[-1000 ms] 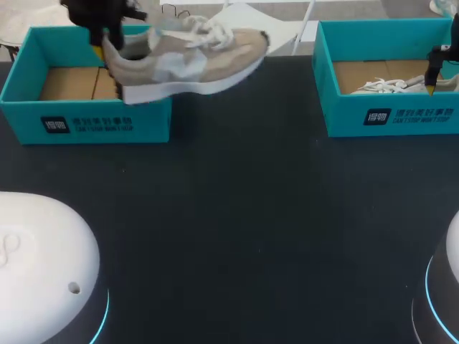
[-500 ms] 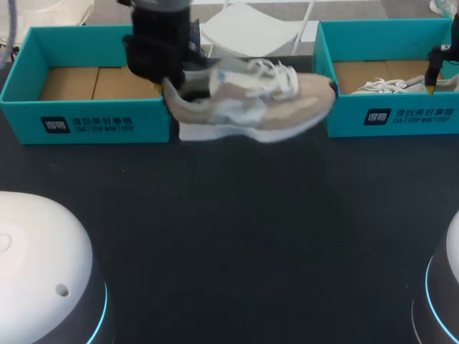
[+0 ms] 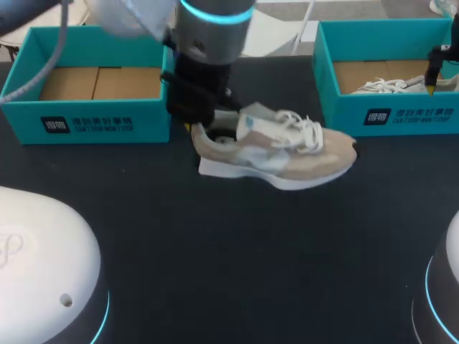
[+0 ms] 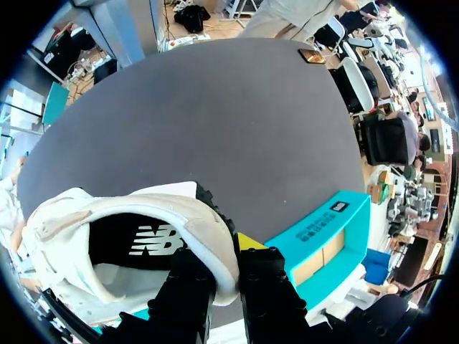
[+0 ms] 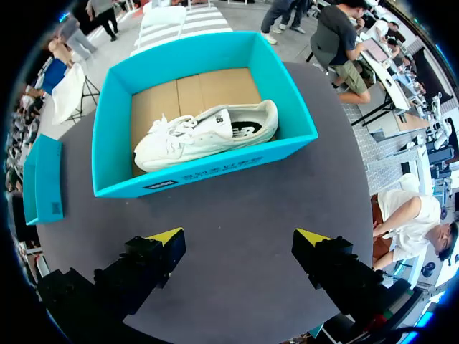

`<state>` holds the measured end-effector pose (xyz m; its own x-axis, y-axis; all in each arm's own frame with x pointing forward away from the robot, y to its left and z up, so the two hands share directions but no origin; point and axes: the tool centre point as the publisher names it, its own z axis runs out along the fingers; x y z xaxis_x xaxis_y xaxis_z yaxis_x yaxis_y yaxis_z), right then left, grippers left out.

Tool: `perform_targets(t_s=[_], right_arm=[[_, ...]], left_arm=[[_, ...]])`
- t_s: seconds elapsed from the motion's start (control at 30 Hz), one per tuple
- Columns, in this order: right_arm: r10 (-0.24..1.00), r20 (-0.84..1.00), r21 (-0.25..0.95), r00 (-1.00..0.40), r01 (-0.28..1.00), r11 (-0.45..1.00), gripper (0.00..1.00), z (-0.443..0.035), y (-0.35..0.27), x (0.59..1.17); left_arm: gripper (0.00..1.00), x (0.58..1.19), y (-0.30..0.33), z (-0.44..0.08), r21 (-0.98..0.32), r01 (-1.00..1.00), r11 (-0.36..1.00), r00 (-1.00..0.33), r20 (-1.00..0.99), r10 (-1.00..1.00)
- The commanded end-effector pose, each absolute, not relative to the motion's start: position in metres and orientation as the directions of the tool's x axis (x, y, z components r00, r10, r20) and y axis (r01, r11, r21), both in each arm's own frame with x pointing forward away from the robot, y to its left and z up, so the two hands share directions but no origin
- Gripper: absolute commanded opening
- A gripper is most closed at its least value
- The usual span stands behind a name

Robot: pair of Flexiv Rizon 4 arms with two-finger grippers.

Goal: Take the shoe out of the shoebox, open the shoe tongue, remove and reinsert the insole, then place the shoe into the shoebox

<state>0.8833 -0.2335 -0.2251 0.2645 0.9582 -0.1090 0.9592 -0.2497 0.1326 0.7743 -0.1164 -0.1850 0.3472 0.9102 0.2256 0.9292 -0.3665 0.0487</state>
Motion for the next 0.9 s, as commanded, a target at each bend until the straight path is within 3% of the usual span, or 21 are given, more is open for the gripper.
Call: perform_targets(t_s=[0.03,0.53,0.9], right_arm=[[0.958,-0.109,0.133,0.265,0.959,-0.25,1.0,-0.226,-0.233,0.884],[0.958,-0.109,0.133,0.265,0.959,-0.25,1.0,-0.226,-0.233,0.884],[0.958,-0.109,0.133,0.265,0.959,-0.25,1.0,-0.226,-0.233,0.884]], left_arm=[[0.0,0.771,-0.12,-0.215,0.044,0.94,-0.339,0.32,0.238,0.917],[0.0,0.77,-0.129,-0.291,0.067,0.957,-0.282,0.248,0.319,0.915],[0.0,0.769,-0.127,-0.291,0.027,0.95,-0.312,0.288,0.317,0.904]])
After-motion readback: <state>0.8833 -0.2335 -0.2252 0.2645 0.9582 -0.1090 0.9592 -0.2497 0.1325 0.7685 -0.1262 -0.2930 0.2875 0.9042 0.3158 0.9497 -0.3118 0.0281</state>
